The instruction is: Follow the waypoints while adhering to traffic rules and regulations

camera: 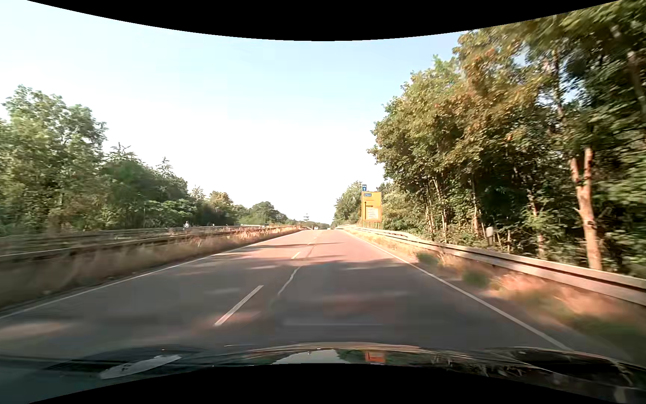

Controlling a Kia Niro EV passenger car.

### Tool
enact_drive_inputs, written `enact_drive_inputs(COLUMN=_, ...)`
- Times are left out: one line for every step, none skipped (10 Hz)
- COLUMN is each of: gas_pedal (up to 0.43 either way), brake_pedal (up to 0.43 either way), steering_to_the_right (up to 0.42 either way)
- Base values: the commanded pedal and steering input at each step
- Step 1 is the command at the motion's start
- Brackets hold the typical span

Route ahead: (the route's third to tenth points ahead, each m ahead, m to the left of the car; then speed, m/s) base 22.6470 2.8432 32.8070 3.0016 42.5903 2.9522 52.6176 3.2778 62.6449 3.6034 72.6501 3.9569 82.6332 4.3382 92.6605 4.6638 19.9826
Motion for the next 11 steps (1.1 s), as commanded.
enact_drive_inputs(gas_pedal=0.220, brake_pedal=0.000, steering_to_the_right=-0.001)
enact_drive_inputs(gas_pedal=0.220, brake_pedal=0.000, steering_to_the_right=-0.001)
enact_drive_inputs(gas_pedal=0.220, brake_pedal=0.000, steering_to_the_right=-0.001)
enact_drive_inputs(gas_pedal=0.220, brake_pedal=0.000, steering_to_the_right=-0.001)
enact_drive_inputs(gas_pedal=0.220, brake_pedal=0.000, steering_to_the_right=-0.001)
enact_drive_inputs(gas_pedal=0.220, brake_pedal=0.000, steering_to_the_right=-0.001)
enact_drive_inputs(gas_pedal=0.220, brake_pedal=0.000, steering_to_the_right=-0.001)
enact_drive_inputs(gas_pedal=0.220, brake_pedal=0.000, steering_to_the_right=-0.001)
enact_drive_inputs(gas_pedal=0.220, brake_pedal=0.000, steering_to_the_right=-0.001)
enact_drive_inputs(gas_pedal=0.220, brake_pedal=0.000, steering_to_the_right=-0.001)
enact_drive_inputs(gas_pedal=0.220, brake_pedal=0.000, steering_to_the_right=-0.001)
